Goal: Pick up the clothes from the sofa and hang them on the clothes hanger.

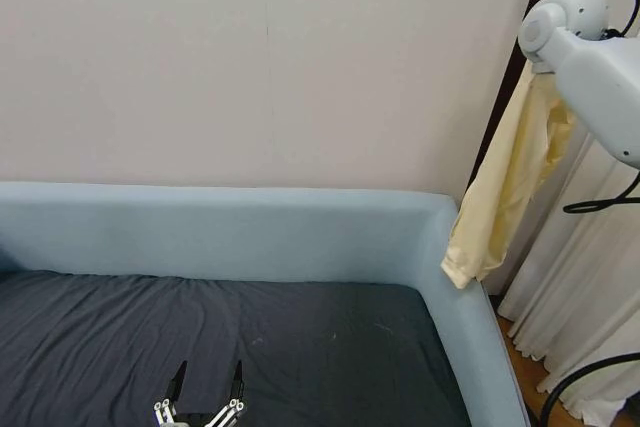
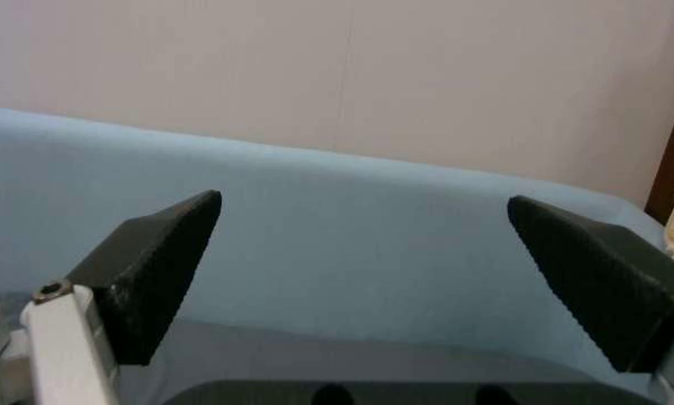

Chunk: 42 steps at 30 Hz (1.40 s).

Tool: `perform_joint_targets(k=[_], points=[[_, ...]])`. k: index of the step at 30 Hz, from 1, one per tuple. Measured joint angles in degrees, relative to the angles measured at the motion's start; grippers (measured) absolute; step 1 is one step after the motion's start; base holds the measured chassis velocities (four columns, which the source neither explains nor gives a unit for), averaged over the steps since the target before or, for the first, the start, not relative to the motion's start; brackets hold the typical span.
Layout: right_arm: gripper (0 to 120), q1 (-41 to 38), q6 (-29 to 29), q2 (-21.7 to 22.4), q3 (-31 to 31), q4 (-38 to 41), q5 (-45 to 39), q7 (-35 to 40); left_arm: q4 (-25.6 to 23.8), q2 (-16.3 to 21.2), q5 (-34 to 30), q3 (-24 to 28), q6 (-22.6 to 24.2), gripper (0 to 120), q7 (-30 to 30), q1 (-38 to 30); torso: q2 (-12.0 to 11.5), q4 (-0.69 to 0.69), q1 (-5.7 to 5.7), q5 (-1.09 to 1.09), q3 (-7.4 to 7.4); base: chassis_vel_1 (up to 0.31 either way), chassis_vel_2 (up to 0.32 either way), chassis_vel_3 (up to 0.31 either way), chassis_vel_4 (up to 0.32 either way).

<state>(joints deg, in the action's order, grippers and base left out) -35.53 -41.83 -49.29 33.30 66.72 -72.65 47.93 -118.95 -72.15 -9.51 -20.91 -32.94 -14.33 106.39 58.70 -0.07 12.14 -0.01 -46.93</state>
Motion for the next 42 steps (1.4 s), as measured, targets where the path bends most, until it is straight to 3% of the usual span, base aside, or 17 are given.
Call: perform_joint_targets(k=[5, 10, 13, 14, 15, 18, 20, 23, 26, 27, 30, 31, 34, 37, 38, 39, 42], points=[[98, 1.67, 0.18, 4.71, -1.29, 7.91, -2.2, -1.05, 0.0, 0.0, 0.0, 0.01, 0.0, 100, 0.0, 0.0, 0.0, -0.01, 0.0, 0.0, 0.0, 0.0, 0.0, 0.0, 0.0], [100, 8.92, 5.07, 13.36, -7.03, 20.57, -2.94, -7.65, 0.0, 0.0, 0.0, 0.0, 0.0, 100, 0.0, 0.0, 0.0, 0.0, 0.0, 0.01, 0.0, 0.0, 0.0, 0.0, 0.0], [100, 18.92, 8.74, 20.46, -15.35, 28.5, -2.68, -13.35, 0.0, 0.0, 0.0, 0.0, 0.0, 100, -0.01, 0.0, 0.0, -0.01, 0.0, 0.02, 0.0, 0.0, 0.0, 0.0, 0.0], [100, 25.34, 10.64, 23.99, -20.98, 31.34, -1.5, -16.21, 0.0, 0.0, 0.0, 0.0, 0.0, 100, -0.01, 0.0, 0.0, -0.01, 0.0, 0.04, 0.0, 0.0, 0.0, 0.0, 0.0], [100, 25.34, 10.64, 23.99, -20.98, 31.34, -1.5, -16.21, 0.0, 0.0, 0.0, 0.0, 0.0, 100, -0.01, 0.0, 0.0, -0.01, 0.0, 0.04, 0.0, 0.0, 0.0, 0.0, 0.0], [100, 39.99, 16.4, 30.79, -31.11, 36.6, 2.0, -21.69, 0.01, 0.0, 0.0, 0.01, -0.01, 100, 0.0, 0.0, 0.0, -0.08, -0.01, 0.09, 0.0, -0.008, -0.017, -0.006, -0.001], [100, 48.85, 21.08, 34.01, -37.15, 40.18, 4.41, -24.15, 0.01, 0.0, 0.0, 0.01, 0.0, 100, 0.0, 0.0, 0.01, -0.07, -0.01, 0.01, 0.01, -0.006, -0.026, -0.01, 0.001], [100, 56.5, 24.91, 34.83, -41.13, 43.33, 7.03, -25.47, 0.01, 0.0, 0.0, 0.01, -0.01, 100, 0.0, 0.0, 0.01, -0.02, -0.02, -0.04, 0.01, 0.0, 0.0, 0.0, 0.0], [100, 69.15, 28.78, 30.88, -48.43, 46.3, 11.92, -28.21, 0.0, 0.0, 0.0, 0.0, 0.0, 100, -0.01, 0.0, 0.0, 0.06, -0.01, 0.03, -0.01, 0.0, 0.0, 0.0, 0.0], [100, 69.15, 28.78, 30.88, -48.43, 46.3, 11.92, -28.21, 0.0, 0.0, 0.0, 0.0, 0.0, 100, -0.01, 0.0, 0.0, 0.06, -0.01, 0.03, -0.01, 0.0, 0.0, 0.0, 0.0], [100, 88.98, 32.28, 23.94, -65.13, 49.98, 19.49, -32.81, 0.01, -0.01, 0.0, 0.01, 0.0, 100, 0.0, 0.0, 0.0, 0.02, 0.0, -0.07, 0.0, 0.0, 0.0, 0.0, 0.0], [100, 88.98, 32.28, 23.94, -65.13, 49.98, 19.49, -32.81, 0.01, -0.01, 0.0, 0.01, 0.0, 100, 0.0, 0.0, 0.0, 0.02, 0.0, -0.07, 0.0, 0.0, 0.0, 0.0, 0.0], [100, 109.74, 36.3, 14.77, -78.3, 52.65, 26.29, -36.92, -0.01, 0.0, 0.0, 0.02, 0.0, 100, 0.04, 0.0, -0.01, -0.05, 0.01, 0.08, -0.01, 0.0, 0.0, 0.0, 0.0], [100, 116.2, 38.09, 11.37, -81.96, 53.98, 28.96, -38.34, -0.01, 0.01, 0.0, 0.01, 0.0, 100, 0.0, 0.0, 0.0, -0.06, 0.0, 0.01, 0.0, 0.0, 0.0, 0.0, 0.0], [100, 125.99, 42.12, 4.69, -86.16, 55.65, 34.58, -40.96, -0.01, 0.0, 0.0, 0.0, 0.0, 100, -0.02, 0.0, 0.0, -0.03, 0.0, -0.02, 0.0, 0.0, 0.0, 0.0, 0.0], [100, 125.99, 42.12, 4.69, -86.16, 55.65, 34.58, -40.96, -0.01, 0.0, 0.0, 0.0, 0.0, 100, -0.02, 0.0, 0.0, -0.03, 0.0, -0.02, 0.0, 0.0, 0.0, 0.0, 0.0], [100, 135.56, 48.53, -4.7, -87.72, 56.39, 41.68, -44.11, -0.01, -0.01, 0.0, 0.01, 0.0, 100, -0.01, 0.0, 0.0, -0.03, 0.0, -0.01, 0.01, 0.0, 0.0, 0.0, 0.0]])
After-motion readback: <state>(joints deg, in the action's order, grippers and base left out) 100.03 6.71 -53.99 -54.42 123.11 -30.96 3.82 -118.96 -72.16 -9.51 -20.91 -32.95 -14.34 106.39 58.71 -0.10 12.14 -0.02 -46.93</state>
